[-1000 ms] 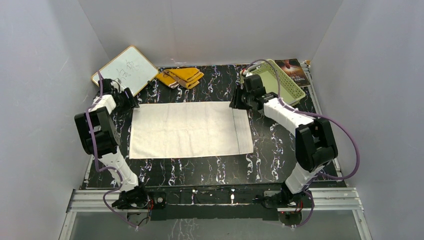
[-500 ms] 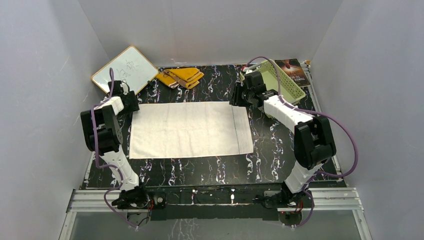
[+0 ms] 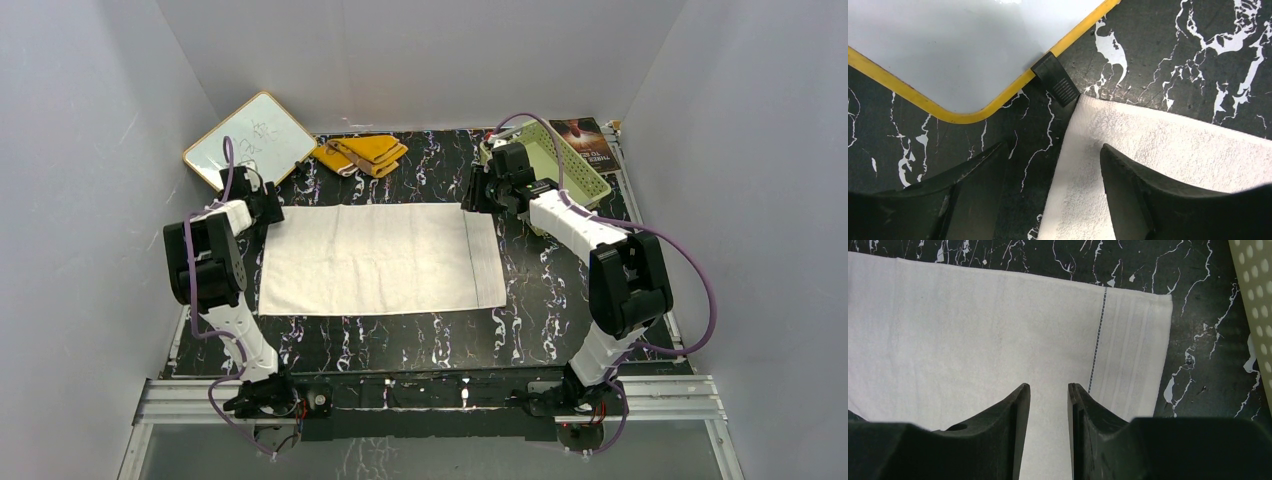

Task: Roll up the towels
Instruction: Fold the towel at the center of the board.

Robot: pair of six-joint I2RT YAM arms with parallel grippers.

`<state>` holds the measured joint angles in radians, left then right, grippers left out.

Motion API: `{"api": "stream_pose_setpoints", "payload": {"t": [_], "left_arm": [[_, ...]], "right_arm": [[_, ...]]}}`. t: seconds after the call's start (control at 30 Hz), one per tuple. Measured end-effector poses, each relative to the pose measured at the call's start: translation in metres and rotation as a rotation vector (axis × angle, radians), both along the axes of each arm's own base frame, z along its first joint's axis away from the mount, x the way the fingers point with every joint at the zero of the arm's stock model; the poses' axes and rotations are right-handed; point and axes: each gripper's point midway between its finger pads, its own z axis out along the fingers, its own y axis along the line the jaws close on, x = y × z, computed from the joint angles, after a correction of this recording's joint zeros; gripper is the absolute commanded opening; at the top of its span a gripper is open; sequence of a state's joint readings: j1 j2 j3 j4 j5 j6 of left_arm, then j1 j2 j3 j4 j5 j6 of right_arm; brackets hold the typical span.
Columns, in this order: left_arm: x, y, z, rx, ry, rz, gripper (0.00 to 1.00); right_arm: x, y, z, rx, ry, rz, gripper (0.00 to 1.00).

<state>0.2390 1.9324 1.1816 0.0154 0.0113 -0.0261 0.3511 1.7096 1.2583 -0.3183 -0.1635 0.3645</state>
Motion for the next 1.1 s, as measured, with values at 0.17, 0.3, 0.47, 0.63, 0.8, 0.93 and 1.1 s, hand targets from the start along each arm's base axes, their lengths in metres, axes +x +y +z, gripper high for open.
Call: {"api": "stream_pose_setpoints", "payload": {"t": [0.17, 0.3, 0.47, 0.63, 0.8, 0.93, 1.1], "left_arm": [[0.001, -0.002, 0.001, -0.016, -0.029, 0.010, 0.66], [0.003, -0.003, 0.002, -0.034, -0.050, 0.025, 0.66], [0.007, -0.007, 0.004, -0.061, -0.068, 0.027, 0.66], [0.010, -0.007, 0.003, -0.059, -0.074, 0.025, 0.59], [0.014, -0.002, 0.001, -0.038, -0.080, 0.026, 0.41], [0.016, 0.004, -0.001, -0.002, -0.076, 0.026, 0.14], [0.022, -0.003, -0.001, -0.012, -0.079, 0.007, 0.00]], "right_arm": [[-0.001, 0.002, 0.001, 0.008, 0.002, 0.009, 0.32], [-0.002, 0.003, 0.001, 0.012, 0.003, 0.015, 0.32], [-0.002, 0.003, 0.001, 0.014, 0.004, 0.017, 0.31], [-0.002, 0.004, 0.001, 0.017, 0.005, 0.020, 0.31], [-0.002, 0.004, 0.001, 0.017, 0.005, 0.020, 0.31], [-0.002, 0.004, 0.001, 0.017, 0.005, 0.020, 0.31], [-0.002, 0.003, 0.001, 0.010, 0.002, 0.018, 0.31]]}}
